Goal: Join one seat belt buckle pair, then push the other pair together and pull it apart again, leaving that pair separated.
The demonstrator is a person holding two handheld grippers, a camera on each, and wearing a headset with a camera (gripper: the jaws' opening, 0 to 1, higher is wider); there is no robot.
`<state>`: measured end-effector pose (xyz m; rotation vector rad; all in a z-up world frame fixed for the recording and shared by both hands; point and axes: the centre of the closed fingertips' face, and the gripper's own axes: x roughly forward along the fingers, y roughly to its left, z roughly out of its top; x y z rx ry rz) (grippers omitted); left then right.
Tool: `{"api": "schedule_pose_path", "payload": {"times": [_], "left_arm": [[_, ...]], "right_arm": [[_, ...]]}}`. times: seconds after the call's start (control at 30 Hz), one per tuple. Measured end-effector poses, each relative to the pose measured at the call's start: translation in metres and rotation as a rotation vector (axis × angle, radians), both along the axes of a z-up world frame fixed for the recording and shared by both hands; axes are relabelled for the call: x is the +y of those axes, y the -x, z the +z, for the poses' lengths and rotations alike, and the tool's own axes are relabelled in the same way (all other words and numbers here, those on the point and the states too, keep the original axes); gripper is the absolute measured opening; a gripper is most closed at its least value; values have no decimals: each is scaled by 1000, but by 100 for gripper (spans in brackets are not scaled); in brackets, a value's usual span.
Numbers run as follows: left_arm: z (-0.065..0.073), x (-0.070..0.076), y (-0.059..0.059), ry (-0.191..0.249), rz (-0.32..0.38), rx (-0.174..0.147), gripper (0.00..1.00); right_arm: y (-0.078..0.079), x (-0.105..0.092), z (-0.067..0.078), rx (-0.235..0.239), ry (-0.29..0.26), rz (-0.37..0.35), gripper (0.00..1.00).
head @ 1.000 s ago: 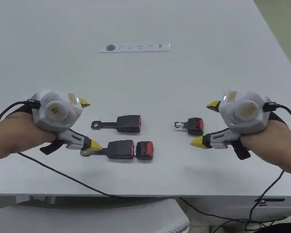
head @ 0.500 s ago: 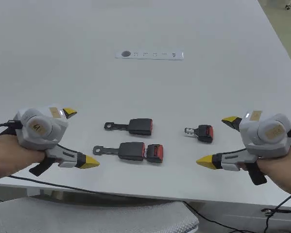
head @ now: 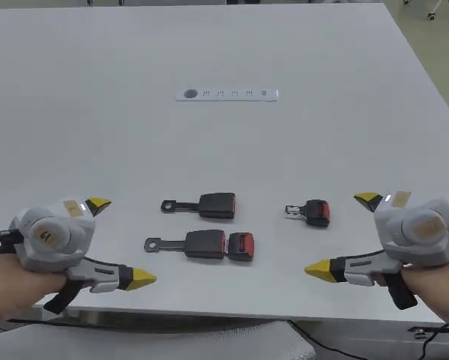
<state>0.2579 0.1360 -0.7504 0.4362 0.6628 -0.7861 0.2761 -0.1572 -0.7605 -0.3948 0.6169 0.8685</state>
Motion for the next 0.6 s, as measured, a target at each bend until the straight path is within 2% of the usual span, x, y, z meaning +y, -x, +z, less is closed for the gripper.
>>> {"api": "schedule_pose_path", "payload": {"times": [0.33,0.6], "left_arm": [[3,3,-2,12,18,-12,100],[-2,0,4,16,26,10,100]], "right_arm": [[4,11,0,4,-14,1,100],[3,20,-4,13,-23,15,100]]}}
